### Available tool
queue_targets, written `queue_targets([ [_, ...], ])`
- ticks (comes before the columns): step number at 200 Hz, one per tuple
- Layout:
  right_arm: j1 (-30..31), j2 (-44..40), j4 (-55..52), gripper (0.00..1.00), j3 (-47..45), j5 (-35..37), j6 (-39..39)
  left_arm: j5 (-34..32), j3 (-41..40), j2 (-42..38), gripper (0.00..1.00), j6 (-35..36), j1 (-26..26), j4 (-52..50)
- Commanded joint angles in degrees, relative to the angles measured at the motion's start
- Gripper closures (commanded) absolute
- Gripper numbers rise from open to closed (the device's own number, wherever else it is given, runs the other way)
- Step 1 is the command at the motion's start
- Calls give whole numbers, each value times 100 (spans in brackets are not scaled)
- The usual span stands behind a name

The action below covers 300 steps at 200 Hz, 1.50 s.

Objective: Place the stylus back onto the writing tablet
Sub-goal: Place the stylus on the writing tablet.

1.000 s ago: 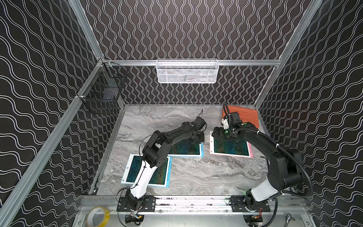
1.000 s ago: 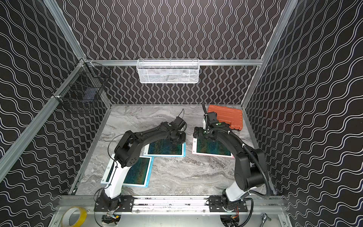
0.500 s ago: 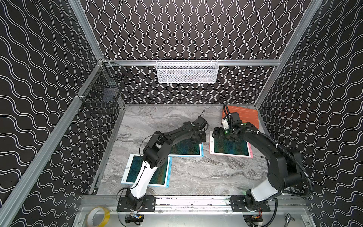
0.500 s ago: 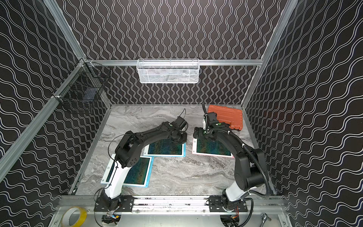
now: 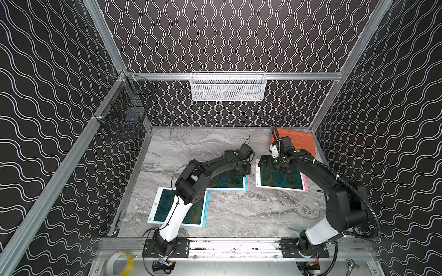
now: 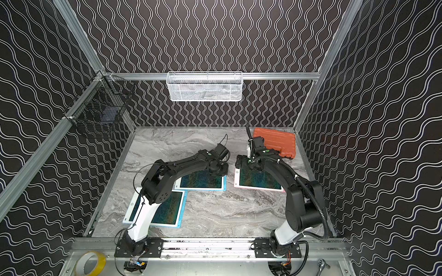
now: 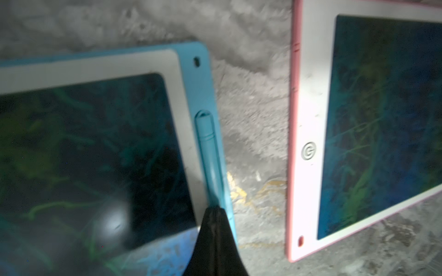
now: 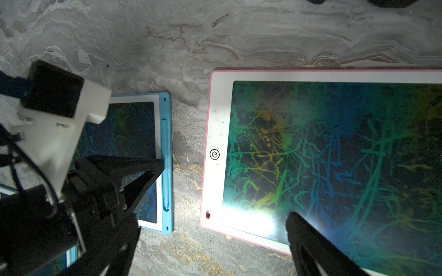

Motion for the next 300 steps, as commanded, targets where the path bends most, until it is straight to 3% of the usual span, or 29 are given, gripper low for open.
queue_targets([
  [1, 4, -27, 87, 3, -25, -1, 46, -124, -140, 11, 98, 119, -4, -160],
  [60, 5, -29, 89, 3, -28, 7, 52, -175, -94, 147, 99, 212, -15, -257],
  [113, 5, -56, 111, 3, -73, 52, 87, -1103, 622, 494, 99, 843, -257, -1180],
  [161, -2, -91, 103, 3, -64, 95, 87, -1149, 403, 452, 100, 796, -321, -1154],
  [216, -14, -194, 106, 3, -45, 170, 112, -611, 316, 258, 100, 525, -244, -769],
  [260, -321, -463, 62, 2, -75, 159, 154, 132, -25, -315, 90, 141, 10, 148],
  [300, -587, -743, 30, 1, -243, 29, 140, 764, -1115, -1322, 81, 156, 176, 1299],
])
